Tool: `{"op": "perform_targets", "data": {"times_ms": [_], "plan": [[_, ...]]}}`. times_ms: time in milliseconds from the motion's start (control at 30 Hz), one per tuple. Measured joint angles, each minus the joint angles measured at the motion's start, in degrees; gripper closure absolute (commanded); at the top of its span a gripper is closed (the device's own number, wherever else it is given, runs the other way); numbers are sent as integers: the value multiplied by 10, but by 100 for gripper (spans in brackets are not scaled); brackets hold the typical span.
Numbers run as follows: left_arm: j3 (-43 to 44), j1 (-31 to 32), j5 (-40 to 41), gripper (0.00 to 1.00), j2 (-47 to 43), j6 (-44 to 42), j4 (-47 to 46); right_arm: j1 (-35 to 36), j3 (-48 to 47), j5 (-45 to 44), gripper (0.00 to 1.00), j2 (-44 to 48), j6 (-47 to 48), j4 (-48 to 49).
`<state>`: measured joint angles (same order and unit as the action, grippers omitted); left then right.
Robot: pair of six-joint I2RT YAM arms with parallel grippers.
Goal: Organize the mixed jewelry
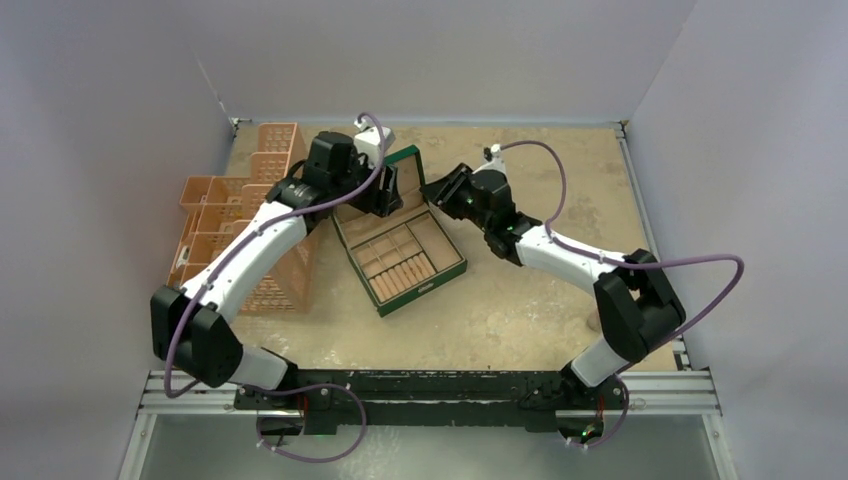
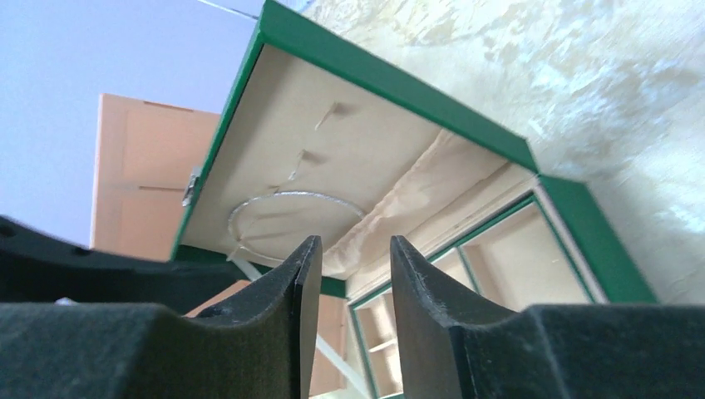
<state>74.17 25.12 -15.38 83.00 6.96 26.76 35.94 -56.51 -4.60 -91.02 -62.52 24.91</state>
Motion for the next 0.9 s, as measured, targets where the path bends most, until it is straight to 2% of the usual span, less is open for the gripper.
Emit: {"op": "perform_targets", "data": {"times_ms": [33, 67, 167, 300, 367, 533, 733, 900], "plan": [[0, 0, -1, 38, -8, 9, 4, -6, -1, 4, 51, 2, 18, -3], [0, 0, 1, 30, -19, 21, 11, -12, -5, 10, 46, 2, 37, -12], [4, 0, 34, 24, -47, 71, 52, -23, -28, 18, 34, -7, 104, -49], [-1, 0, 98, 23, -85, 165, 134, -29, -71, 32, 27, -33, 200, -97], [-35, 0, 118, 23, -114, 210, 158, -28, -78, 42, 26, -42, 239, -116], [-136, 0, 153, 23, -179, 303, 197, -28, -78, 52, 27, -55, 292, -157], [-193, 0, 179, 23, -197, 375, 184, -28, -73, 73, 41, -71, 316, -174], [-231, 0, 191, 23, -193, 400, 151, -28, -55, 89, 50, -75, 320, -186]]}}
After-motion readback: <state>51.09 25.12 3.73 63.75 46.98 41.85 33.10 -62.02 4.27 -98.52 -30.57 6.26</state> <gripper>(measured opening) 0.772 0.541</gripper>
